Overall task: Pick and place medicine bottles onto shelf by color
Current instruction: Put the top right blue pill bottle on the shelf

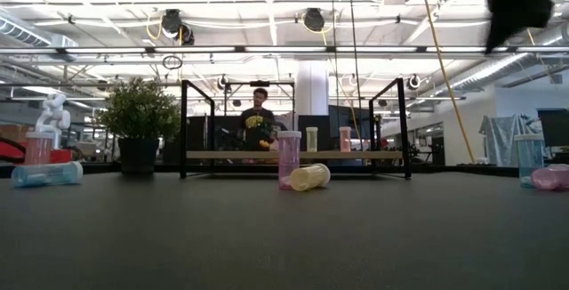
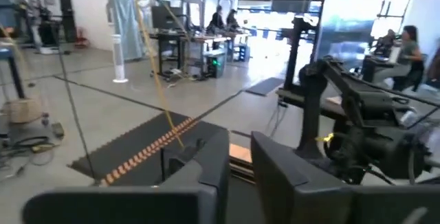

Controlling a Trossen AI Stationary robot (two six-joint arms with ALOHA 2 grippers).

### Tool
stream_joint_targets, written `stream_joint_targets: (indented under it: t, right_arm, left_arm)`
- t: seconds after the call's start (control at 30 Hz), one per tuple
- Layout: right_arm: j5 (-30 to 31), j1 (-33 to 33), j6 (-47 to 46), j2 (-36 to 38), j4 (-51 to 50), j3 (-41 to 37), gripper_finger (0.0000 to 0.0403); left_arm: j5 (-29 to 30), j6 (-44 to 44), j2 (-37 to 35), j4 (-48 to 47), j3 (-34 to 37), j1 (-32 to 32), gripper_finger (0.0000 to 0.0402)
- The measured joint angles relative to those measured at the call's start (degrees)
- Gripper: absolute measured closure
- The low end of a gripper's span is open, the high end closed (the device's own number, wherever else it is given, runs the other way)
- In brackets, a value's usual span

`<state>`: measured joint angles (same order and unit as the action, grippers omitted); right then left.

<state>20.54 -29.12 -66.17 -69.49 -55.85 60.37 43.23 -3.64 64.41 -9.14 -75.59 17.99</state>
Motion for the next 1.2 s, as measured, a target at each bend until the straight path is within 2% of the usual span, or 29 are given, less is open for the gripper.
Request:
stream_joint_targets:
  t: [0.1, 0.17, 0.23, 0.33, 0.43, 0.53, 0.7, 0.87, 1.03, 1.2]
  right_arm:
    - [7.67, -1.10, 3.62, -0.10, 11.76, 0.03, 0.0403]
    - [12.31, -1.55, 8.51, -1.03, 19.45, 0.23, 0.0403]
    - [13.33, -1.55, 12.84, -1.93, 22.42, 0.21, 0.0403]
    - [13.72, -1.55, 16.05, -2.85, 21.73, 0.14, 0.0403]
    - [11.91, -2.54, 17.40, -2.89, 15.12, 0.12, 0.0399]
    - [9.26, -3.26, 15.82, -1.62, 7.69, 0.10, 0.0383]
    - [6.27, -3.13, 13.28, 3.62, -0.99, 0.10, 0.0346]
    - [6.70, -2.80, 9.62, 8.08, -9.75, 0.05, 0.0311]
    - [6.03, -2.00, 7.99, 10.94, -8.61, -3.72, 0.0286]
    - [3.54, -2.01, 2.60, 12.42, -1.45, -10.30, 0.0278]
  left_arm:
    - [-2.49, -1.76, 2.89, 0.27, -0.02, 0.14, 0.0390]
    - [-2.81, -4.00, 5.51, 0.68, 0.03, -0.16, 0.0395]
    - [-2.91, -7.26, 8.55, 4.23, 0.09, -0.95, 0.0390]
    - [-6.48, -10.33, 10.94, 6.85, 0.07, -0.84, 0.0384]
    - [-9.26, -14.70, 12.36, 3.70, -0.04, 1.07, 0.0387]
    - [-8.44, -21.66, 12.77, -4.00, 0.02, 3.97, 0.0398]
    - [-7.10, -33.33, 15.63, -14.74, 0.03, 5.85, 0.0391]
    - [-7.25, -41.18, 19.73, -17.72, 0.04, 5.95, 0.0397]
    - [-8.34, -45.07, 23.18, -18.19, 0.04, 7.04, 0.0393]
    - [-11.30, -47.51, 23.86, -19.60, 0.04, 7.19, 0.0390]
